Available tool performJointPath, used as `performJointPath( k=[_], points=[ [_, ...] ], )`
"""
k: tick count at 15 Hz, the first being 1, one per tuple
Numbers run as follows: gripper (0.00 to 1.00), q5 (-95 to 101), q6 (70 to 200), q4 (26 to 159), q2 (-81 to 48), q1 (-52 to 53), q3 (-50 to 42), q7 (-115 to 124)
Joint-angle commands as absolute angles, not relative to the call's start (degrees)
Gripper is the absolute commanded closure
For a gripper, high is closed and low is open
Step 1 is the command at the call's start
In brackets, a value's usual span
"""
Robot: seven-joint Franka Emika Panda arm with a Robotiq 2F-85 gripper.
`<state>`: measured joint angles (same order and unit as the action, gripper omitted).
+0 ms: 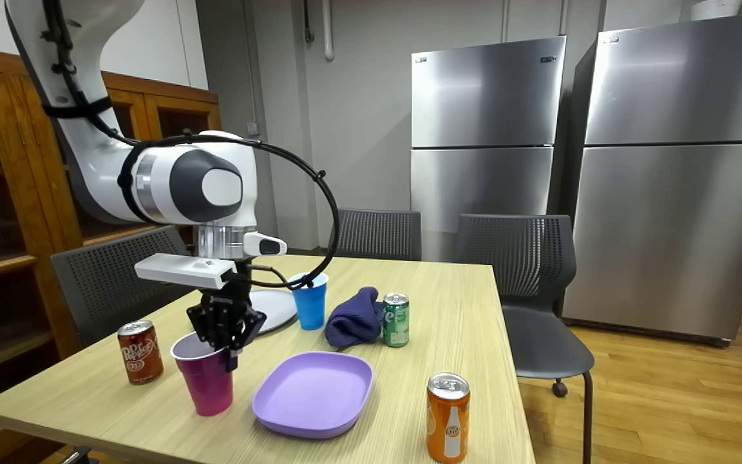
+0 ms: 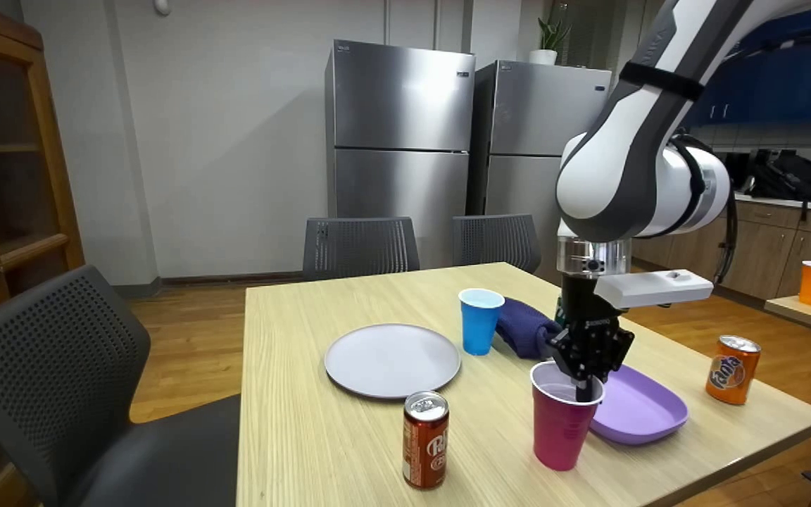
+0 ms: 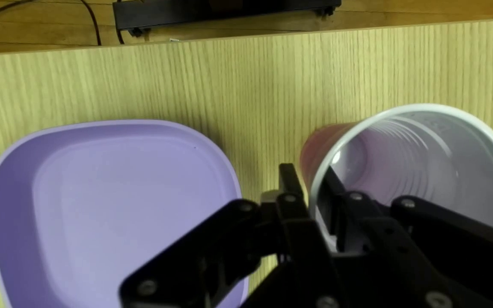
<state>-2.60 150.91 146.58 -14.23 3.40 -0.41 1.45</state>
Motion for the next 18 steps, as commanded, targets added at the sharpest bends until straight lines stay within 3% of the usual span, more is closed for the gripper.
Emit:
performJointPath(
  k=[1, 18],
  points=[
    [1.0, -1.82, 150.73, 146.35, -13.58, 3.17, 0.15, 2.63],
    [0.99, -10.84, 147.49, 141.46, -8.65, 1.52, 2.79, -4.67]
  ],
)
